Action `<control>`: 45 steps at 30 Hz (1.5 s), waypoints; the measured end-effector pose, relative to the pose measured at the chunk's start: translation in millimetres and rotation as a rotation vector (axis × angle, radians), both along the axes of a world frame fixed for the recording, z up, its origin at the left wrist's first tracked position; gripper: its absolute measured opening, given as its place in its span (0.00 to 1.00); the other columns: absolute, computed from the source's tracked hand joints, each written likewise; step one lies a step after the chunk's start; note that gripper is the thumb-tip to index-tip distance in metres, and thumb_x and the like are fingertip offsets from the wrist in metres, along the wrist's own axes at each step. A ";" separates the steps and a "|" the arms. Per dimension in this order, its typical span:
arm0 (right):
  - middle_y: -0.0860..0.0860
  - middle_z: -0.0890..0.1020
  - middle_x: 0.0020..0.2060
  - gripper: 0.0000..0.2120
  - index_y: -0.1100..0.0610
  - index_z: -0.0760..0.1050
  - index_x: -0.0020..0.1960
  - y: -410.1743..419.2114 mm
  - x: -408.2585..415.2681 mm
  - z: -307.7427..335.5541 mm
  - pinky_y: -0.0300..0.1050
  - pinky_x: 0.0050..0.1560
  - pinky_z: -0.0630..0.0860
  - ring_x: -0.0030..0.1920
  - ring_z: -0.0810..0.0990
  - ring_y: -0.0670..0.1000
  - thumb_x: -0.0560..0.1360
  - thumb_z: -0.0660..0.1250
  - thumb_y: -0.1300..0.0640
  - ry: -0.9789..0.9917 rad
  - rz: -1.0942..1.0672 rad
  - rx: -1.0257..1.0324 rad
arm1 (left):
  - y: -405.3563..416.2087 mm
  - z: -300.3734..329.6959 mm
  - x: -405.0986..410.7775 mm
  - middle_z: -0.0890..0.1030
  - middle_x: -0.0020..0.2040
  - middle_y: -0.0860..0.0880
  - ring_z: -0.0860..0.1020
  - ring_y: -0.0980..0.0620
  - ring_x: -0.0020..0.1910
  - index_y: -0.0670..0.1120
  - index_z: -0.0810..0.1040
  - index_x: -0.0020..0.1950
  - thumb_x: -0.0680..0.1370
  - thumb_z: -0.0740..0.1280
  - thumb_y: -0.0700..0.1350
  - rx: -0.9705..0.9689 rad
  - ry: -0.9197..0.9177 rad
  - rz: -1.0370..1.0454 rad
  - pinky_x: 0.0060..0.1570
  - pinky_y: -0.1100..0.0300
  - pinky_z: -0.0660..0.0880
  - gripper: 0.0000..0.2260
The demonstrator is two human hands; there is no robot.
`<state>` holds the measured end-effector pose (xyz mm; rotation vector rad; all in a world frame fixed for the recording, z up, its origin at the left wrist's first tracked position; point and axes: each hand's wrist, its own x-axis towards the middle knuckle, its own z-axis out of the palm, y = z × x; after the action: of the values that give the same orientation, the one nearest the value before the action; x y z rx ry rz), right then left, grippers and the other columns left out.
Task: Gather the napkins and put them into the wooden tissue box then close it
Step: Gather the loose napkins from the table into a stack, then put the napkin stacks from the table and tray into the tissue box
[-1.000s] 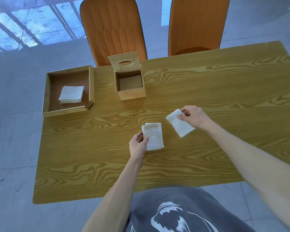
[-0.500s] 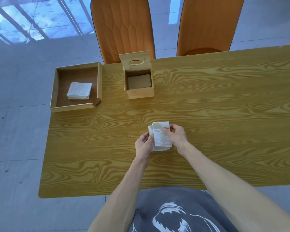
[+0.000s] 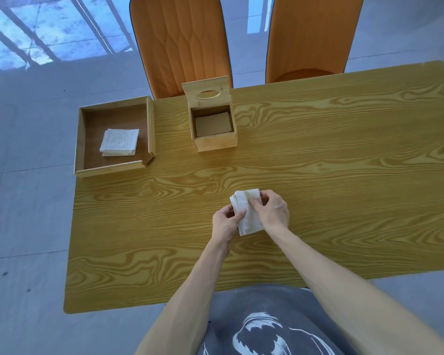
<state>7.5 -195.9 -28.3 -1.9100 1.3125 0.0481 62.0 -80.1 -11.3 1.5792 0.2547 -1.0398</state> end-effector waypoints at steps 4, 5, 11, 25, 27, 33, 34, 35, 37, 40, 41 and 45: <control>0.51 0.81 0.55 0.27 0.53 0.74 0.66 2.1 1.9 3.9 0.50 0.56 0.78 0.55 0.79 0.51 0.73 0.70 0.40 -0.146 0.006 0.105 | 7.1 0.4 13.3 0.86 0.50 0.47 0.84 0.46 0.52 0.46 0.82 0.55 0.78 0.71 0.40 -0.065 0.097 0.041 0.57 0.48 0.80 0.06; 0.50 0.82 0.55 0.28 0.53 0.74 0.66 2.5 3.8 9.5 0.47 0.54 0.78 0.55 0.80 0.50 0.73 0.70 0.39 -0.193 0.008 0.214 | 9.5 0.3 17.5 0.86 0.51 0.46 0.84 0.45 0.52 0.44 0.80 0.57 0.78 0.70 0.39 -0.121 0.142 0.080 0.56 0.49 0.80 0.08; 0.52 0.85 0.46 0.13 0.57 0.80 0.54 4.0 12.1 33.3 0.42 0.45 0.79 0.45 0.81 0.49 0.72 0.77 0.55 -0.346 0.163 0.453 | 30.6 9.5 43.3 0.84 0.52 0.47 0.82 0.48 0.52 0.42 0.76 0.63 0.77 0.69 0.33 -0.278 0.139 0.061 0.54 0.54 0.79 0.15; 0.49 0.83 0.56 0.12 0.52 0.79 0.60 21.8 14.7 25.1 0.42 0.55 0.74 0.59 0.78 0.51 0.78 0.69 0.51 -0.059 0.602 -0.342 | 49.1 12.7 47.0 0.73 0.67 0.55 0.79 0.51 0.57 0.58 0.73 0.69 0.73 0.63 0.71 0.363 -0.681 -0.511 0.55 0.50 0.77 0.28; 0.48 0.82 0.56 0.12 0.51 0.79 0.60 20.8 10.8 23.3 0.40 0.54 0.73 0.59 0.76 0.51 0.78 0.69 0.51 -0.032 0.560 -0.357 | 51.6 14.0 46.2 0.75 0.64 0.56 0.80 0.51 0.52 0.57 0.76 0.66 0.73 0.66 0.67 0.335 -0.673 -0.502 0.51 0.51 0.78 0.25; 0.47 0.81 0.57 0.10 0.49 0.82 0.58 15.2 5.0 23.9 0.41 0.48 0.74 0.53 0.81 0.52 0.78 0.68 0.51 -0.014 0.496 -0.308 | 49.1 16.4 46.8 0.77 0.63 0.56 0.81 0.53 0.43 0.56 0.76 0.65 0.69 0.78 0.50 0.253 -0.624 -0.577 0.50 0.51 0.79 0.26; 0.47 0.81 0.56 0.09 0.49 0.82 0.58 13.9 4.8 24.3 0.42 0.47 0.74 0.52 0.82 0.52 0.78 0.68 0.52 -0.023 0.488 -0.295 | 48.0 17.9 47.8 0.78 0.63 0.56 0.81 0.51 0.47 0.57 0.74 0.67 0.68 0.78 0.48 0.303 -0.672 -0.631 0.50 0.52 0.78 0.28; 0.48 0.81 0.56 0.09 0.50 0.82 0.58 12.2 5.2 24.7 0.43 0.47 0.74 0.52 0.83 0.53 0.78 0.68 0.53 -0.033 0.484 -0.291 | 47.2 18.6 49.2 0.78 0.64 0.56 0.81 0.50 0.53 0.58 0.72 0.68 0.68 0.77 0.46 0.360 -0.740 -0.696 0.49 0.54 0.77 0.30; 0.49 0.83 0.53 0.09 0.52 0.82 0.57 8.9 6.7 24.9 0.43 0.45 0.75 0.50 0.83 0.53 0.78 0.69 0.55 -0.063 0.490 -0.279 | 46.9 19.5 52.4 0.79 0.65 0.57 0.80 0.49 0.56 0.59 0.70 0.70 0.69 0.73 0.42 0.457 -0.852 -0.775 0.45 0.56 0.75 0.31; 0.50 0.84 0.52 0.10 0.53 0.81 0.58 4.6 8.6 23.5 0.48 0.48 0.78 0.48 0.82 0.52 0.77 0.70 0.55 -0.083 0.519 -0.213 | 46.7 15.7 58.2 0.85 0.53 0.54 0.84 0.49 0.44 0.61 0.72 0.65 0.71 0.66 0.38 0.523 -0.823 -0.724 0.42 0.52 0.80 0.27; 0.50 0.84 0.51 0.10 0.53 0.81 0.58 3.2 8.3 21.9 0.49 0.50 0.78 0.47 0.82 0.52 0.77 0.71 0.55 -0.080 0.532 -0.184 | 45.4 13.9 59.3 0.86 0.49 0.53 0.85 0.49 0.42 0.61 0.74 0.63 0.72 0.64 0.37 0.504 -0.755 -0.683 0.41 0.50 0.82 0.25; 0.49 0.84 0.50 0.11 0.52 0.80 0.58 0.9 7.3 16.6 0.47 0.51 0.77 0.44 0.79 0.48 0.76 0.72 0.57 -0.123 0.524 -0.106 | 38.0 18.7 57.7 0.84 0.50 0.48 0.86 0.51 0.40 0.53 0.78 0.59 0.74 0.59 0.33 0.228 -0.385 -0.442 0.38 0.51 0.84 0.21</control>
<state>14.7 -195.0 -11.7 -2.2633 0.7197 0.1257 119.7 -42.1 7.4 2.0628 -0.2605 -1.0346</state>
